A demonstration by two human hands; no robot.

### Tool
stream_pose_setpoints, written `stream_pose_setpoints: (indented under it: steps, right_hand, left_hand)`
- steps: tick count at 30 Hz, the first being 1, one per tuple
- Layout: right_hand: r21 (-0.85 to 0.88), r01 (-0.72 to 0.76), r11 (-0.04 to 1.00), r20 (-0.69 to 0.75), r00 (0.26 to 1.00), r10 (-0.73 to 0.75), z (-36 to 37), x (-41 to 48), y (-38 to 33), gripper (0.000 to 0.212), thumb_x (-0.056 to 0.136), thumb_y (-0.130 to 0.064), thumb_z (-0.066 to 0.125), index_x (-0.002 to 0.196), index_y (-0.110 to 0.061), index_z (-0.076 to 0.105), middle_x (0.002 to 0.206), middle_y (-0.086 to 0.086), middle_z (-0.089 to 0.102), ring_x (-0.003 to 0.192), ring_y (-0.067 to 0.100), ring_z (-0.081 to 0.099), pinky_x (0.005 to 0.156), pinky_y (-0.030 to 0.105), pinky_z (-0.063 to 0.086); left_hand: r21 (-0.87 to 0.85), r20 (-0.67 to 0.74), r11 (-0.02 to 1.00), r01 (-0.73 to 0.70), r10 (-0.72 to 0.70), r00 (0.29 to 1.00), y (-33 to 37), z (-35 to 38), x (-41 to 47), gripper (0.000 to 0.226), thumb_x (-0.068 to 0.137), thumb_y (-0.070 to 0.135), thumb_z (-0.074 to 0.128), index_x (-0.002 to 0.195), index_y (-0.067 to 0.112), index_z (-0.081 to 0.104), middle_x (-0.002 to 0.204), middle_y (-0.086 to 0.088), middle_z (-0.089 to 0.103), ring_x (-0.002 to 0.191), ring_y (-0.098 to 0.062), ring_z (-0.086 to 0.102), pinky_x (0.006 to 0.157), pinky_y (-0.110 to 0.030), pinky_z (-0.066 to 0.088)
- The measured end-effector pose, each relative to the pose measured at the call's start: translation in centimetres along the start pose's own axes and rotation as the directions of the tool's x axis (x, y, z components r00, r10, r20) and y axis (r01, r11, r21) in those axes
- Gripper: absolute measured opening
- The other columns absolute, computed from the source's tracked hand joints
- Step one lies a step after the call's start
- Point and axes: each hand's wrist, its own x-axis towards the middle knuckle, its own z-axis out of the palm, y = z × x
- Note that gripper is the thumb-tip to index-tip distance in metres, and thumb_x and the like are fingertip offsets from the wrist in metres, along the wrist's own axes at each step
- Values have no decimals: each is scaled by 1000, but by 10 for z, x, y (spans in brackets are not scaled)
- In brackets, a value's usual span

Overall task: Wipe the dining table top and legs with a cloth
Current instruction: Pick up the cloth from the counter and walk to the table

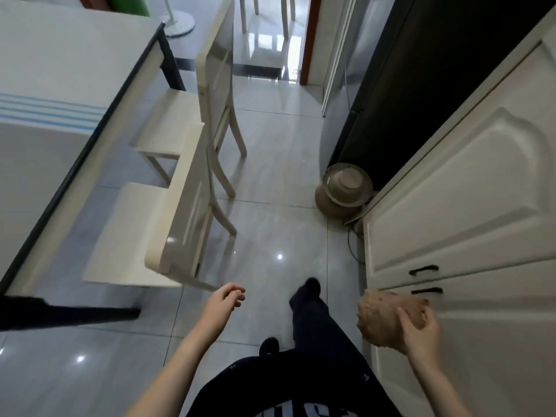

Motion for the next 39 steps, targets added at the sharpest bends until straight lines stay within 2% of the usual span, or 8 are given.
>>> stream_pose_setpoints:
  steps: [4,9,19,21,27,32,36,39]
  right_hand:
    - [23,-18,1000,24,1000,18,34,73,-44,35,89,-4,65,122,0,55,111,15,62,101,26,59,90,34,44]
    - [-51,48,998,163,986,-39,93,168,-127,43,90,-13,66,131,-9,52,122,12,62,113,29,60,101,46,47]
    - [-54,243,968,418,886,-199,213,292,-292,16,89,-10,65,96,-22,55,88,-11,62,83,10,60,72,23,46]
    - [-62,242,968,428,883,-193,235,315,-312,19,91,-9,63,105,-20,57,93,-13,62,86,4,59,74,20,45]
    - [-105,161,981,290,949,-125,283,373,-372,42,92,-11,63,132,-6,52,117,4,57,115,23,54,101,37,42]
    - [-80,168,983,190,970,-150,325,414,-446,42,92,-7,63,132,0,51,120,9,56,120,26,51,97,26,35]
    - [-62,194,979,210,961,-178,376,451,-509,39,92,-13,64,129,-8,54,120,7,60,115,23,55,101,37,43]
    - [-10,227,974,270,938,-216,426,482,-566,33,91,-8,64,123,-7,55,111,3,58,106,18,53,89,25,40]
  left_hand:
    - [29,-13,998,48,-48,999,34,16,63,16,93,8,51,88,7,67,81,-7,67,72,-19,58,64,-23,43]
    - [-59,-142,989,133,-140,980,85,20,124,18,95,9,49,86,9,65,81,-11,65,74,-25,58,64,-30,41]
    - [-169,-274,972,161,-203,940,202,7,245,21,95,0,46,85,6,63,78,-11,63,75,-25,55,63,-29,39]
    - [-152,-262,976,156,-192,946,228,0,283,21,95,-1,47,84,8,63,78,-12,63,76,-26,55,63,-27,39]
    - [38,-92,998,44,-40,995,340,-33,411,18,95,7,50,90,14,65,86,-2,67,79,-13,61,66,-17,44]
    - [91,5,994,-62,62,998,435,-60,498,19,95,13,51,89,23,66,90,-2,70,85,-15,64,75,-26,47]
    - [79,-4,995,-54,55,998,474,-79,540,17,96,11,50,96,11,67,91,-4,70,81,-14,63,64,-15,44]
    - [36,-39,999,-13,14,999,485,-94,567,18,96,9,51,89,17,66,85,-3,68,77,-14,61,65,-19,44]
